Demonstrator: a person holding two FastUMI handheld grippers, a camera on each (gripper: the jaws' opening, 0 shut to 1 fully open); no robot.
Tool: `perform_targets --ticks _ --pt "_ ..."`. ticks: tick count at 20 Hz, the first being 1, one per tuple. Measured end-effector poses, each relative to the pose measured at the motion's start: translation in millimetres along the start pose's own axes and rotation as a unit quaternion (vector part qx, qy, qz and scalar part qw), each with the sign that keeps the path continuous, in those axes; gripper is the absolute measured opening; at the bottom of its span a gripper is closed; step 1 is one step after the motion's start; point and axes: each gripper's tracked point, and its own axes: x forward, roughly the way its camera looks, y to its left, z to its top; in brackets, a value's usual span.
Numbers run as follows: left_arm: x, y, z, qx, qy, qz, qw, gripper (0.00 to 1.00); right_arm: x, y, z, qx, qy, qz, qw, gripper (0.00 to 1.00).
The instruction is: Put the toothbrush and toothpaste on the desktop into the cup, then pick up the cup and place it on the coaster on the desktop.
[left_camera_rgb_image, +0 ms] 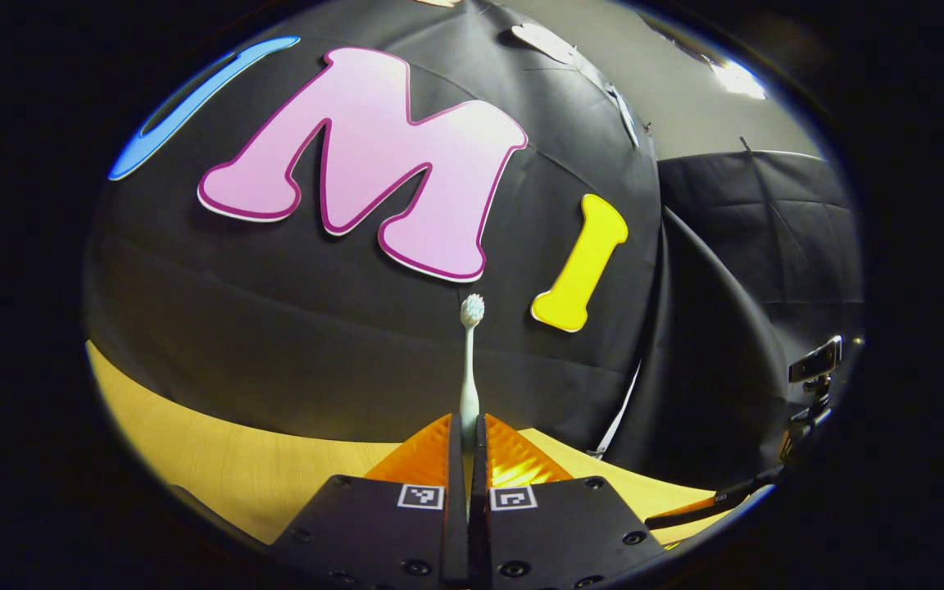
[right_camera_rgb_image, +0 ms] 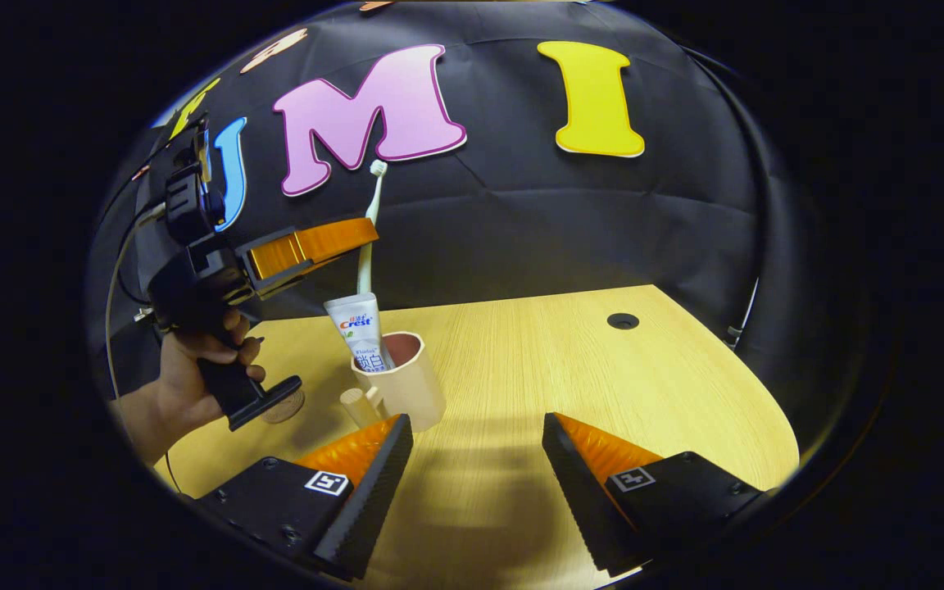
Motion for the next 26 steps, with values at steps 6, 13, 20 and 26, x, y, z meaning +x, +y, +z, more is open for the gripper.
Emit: perform_targets --ticks 6,13,20,26 --pt "-6 5 -15 -0.017 0.001 -0.014 1.000 0.14 1 5 -18 -0.001 0.013 -0.001 1.000 0.98" --pt "-30 4 -27 -0.013 0.020 -0.008 1.000 0.34 9 7 -13 -0.006 0.005 -0.002 1.000 0.98" --pt "-110 10 -6 -0.028 0.028 0.067 0.997 0.89 26 23 22 0.002 0.014 0.019 1.000 0.98" --pt "-195 2 26 -0.047 0.045 0.135 0.989 0.97 41 59 47 0.011 0.049 0.040 0.998 0.98"
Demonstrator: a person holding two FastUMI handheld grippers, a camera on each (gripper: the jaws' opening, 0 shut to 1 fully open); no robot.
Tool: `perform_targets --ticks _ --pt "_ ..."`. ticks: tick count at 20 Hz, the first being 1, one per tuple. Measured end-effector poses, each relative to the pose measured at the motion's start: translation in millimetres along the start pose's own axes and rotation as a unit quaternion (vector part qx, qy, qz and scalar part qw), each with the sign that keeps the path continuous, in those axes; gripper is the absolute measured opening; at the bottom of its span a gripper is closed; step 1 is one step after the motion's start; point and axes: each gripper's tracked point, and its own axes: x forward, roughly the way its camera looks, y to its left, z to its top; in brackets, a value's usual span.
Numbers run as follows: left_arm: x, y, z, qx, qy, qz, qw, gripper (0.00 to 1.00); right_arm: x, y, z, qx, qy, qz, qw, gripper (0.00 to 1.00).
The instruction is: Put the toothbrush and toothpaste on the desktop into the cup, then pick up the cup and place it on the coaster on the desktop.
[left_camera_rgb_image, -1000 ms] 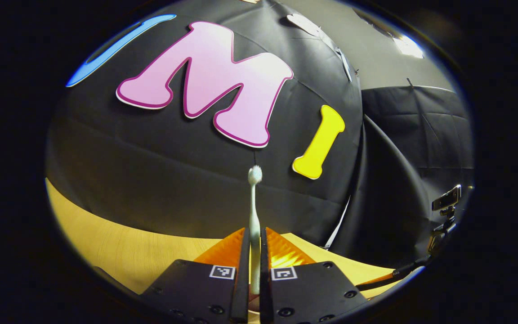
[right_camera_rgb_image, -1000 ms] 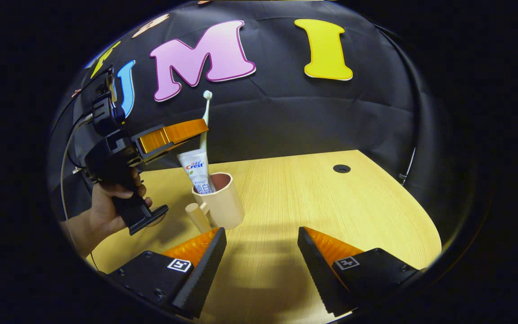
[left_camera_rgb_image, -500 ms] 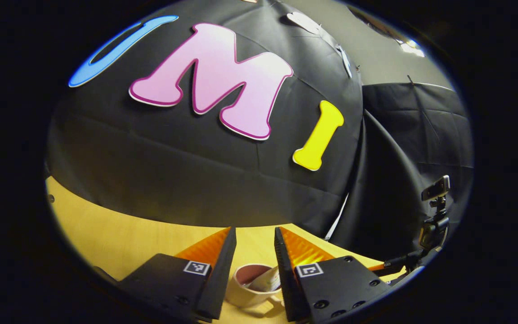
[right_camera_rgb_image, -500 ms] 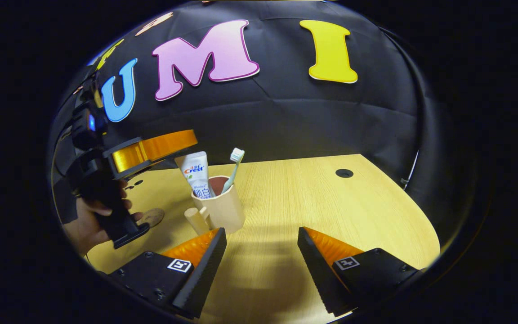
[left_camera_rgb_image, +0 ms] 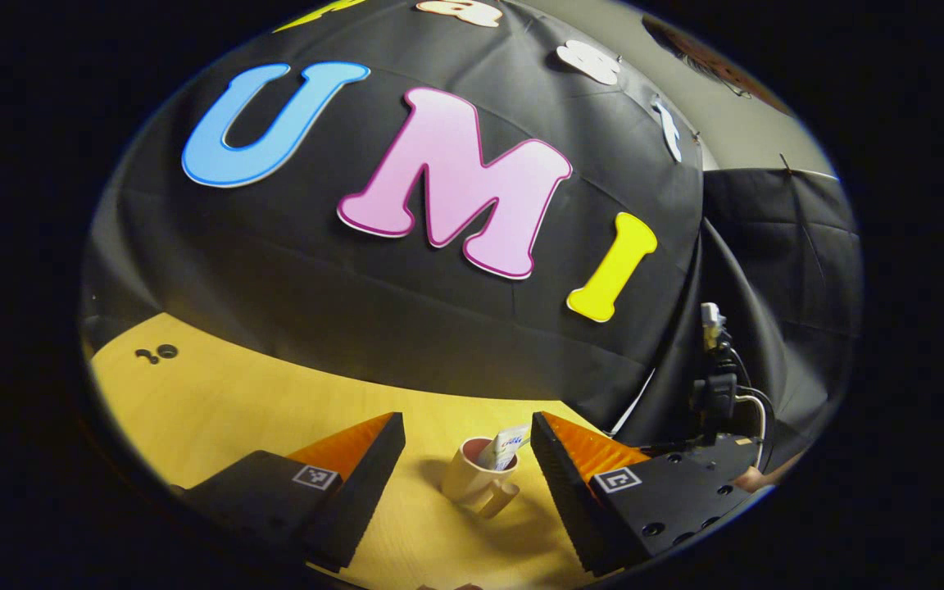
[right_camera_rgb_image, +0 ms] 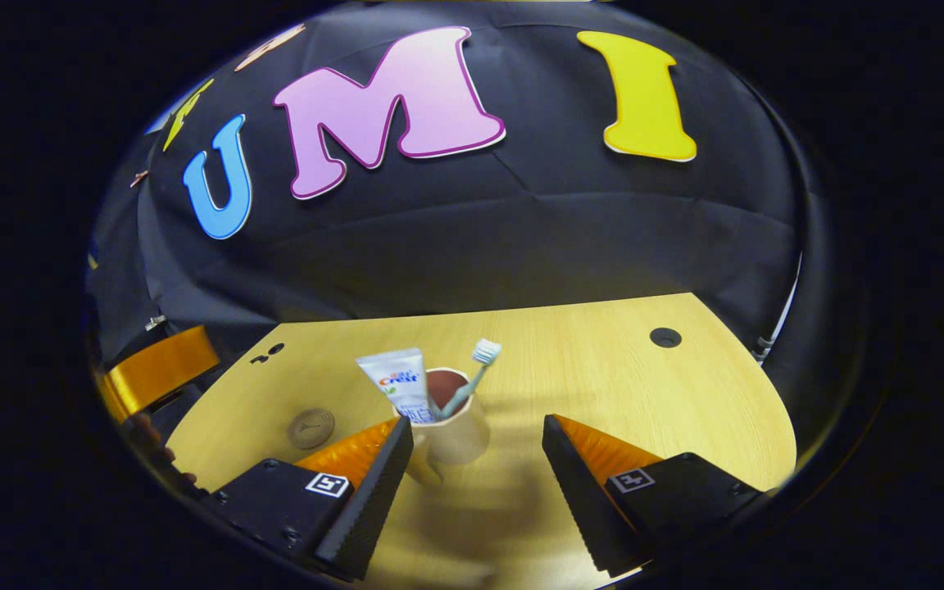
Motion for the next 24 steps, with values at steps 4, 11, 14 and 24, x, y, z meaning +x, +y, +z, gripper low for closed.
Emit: perform_targets --ticks 4,11,14,24 --pt "-55 22 20 -0.020 0.004 0.053 0.998 0.98 8 16 11 0.028 0.043 0.001 0.999 0.98" --pt "-126 85 55 -0.046 -0.016 0.132 0.990 0.98 23 27 -14 0.039 0.152 -0.019 0.987 0.98" --pt "-158 112 55 -0.039 -0.011 0.168 0.985 0.98 33 29 -30 0.038 0.194 -0.026 0.980 0.98" --pt "-212 127 5 -0.061 0.071 0.195 0.976 0.98 69 28 -81 0.043 0.321 -0.053 0.945 0.97"
